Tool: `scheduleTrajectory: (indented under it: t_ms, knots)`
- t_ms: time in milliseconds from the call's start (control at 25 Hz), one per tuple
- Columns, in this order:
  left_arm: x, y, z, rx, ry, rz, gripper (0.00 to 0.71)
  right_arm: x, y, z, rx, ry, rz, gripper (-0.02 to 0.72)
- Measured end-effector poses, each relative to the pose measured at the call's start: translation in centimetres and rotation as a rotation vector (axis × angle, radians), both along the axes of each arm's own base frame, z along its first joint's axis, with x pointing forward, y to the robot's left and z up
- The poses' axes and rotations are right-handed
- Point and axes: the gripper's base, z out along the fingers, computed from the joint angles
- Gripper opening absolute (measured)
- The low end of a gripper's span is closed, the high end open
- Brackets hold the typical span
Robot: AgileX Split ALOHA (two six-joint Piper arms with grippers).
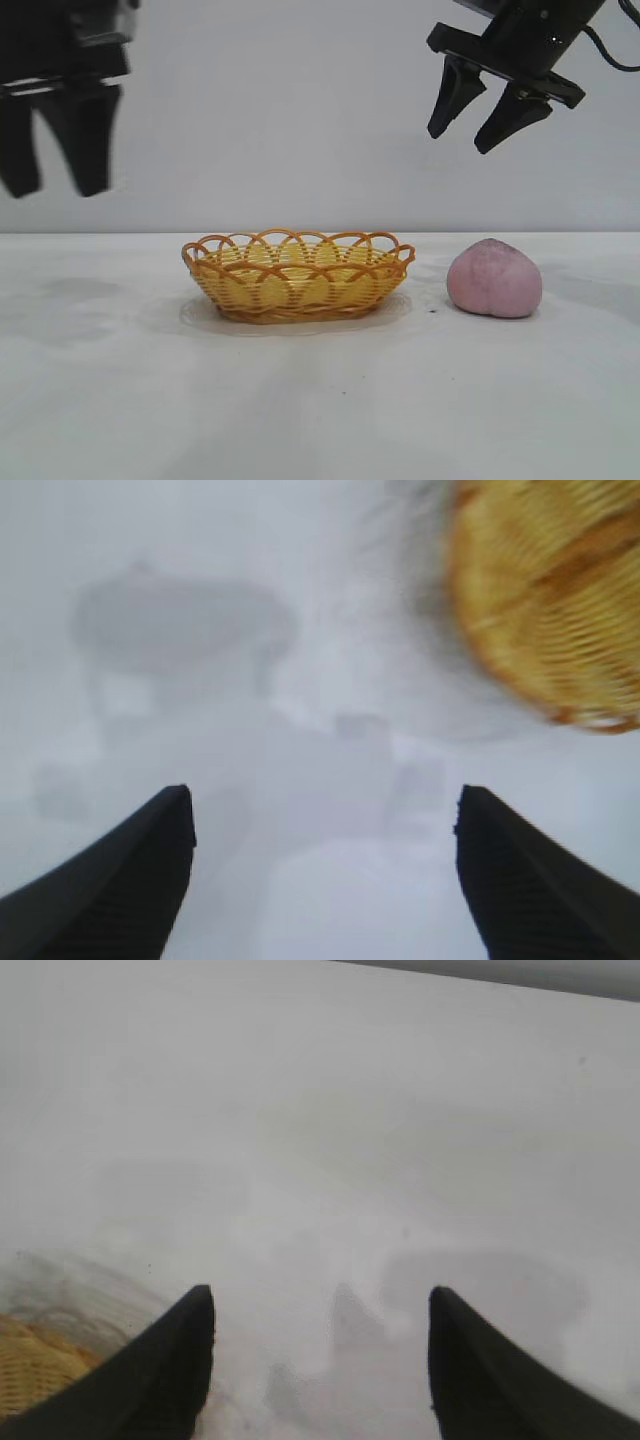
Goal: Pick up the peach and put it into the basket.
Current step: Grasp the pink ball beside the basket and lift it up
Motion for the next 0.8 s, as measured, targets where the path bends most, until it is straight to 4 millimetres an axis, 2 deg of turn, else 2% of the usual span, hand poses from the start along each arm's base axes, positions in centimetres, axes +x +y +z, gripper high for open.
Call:
scheduleTrajectory:
  t_ms: [280,440,600,800]
  knots:
    - [-0.7,6.9,2.4,0.012,0.003,0.195,0.526,0.0,0.0,0.0,0.000,-0.002,-0.001,0.398]
    - [-2.3,9.5,4.7,0.003,-0.045,0.282,0.526,0.0,0.0,0.0,0.000,-0.003,-0.002,0.398]
    - [-5.9,9.6,6.2,-0.039,-0.079,0.329,0.526,0.0,0.0,0.0,0.000,-0.003,-0.002,0.398]
    - [-11.8,8.9,8.1,-0.062,-0.184,0.336,0.526,0.0,0.0,0.0,0.000,-0.003,-0.002,0.398]
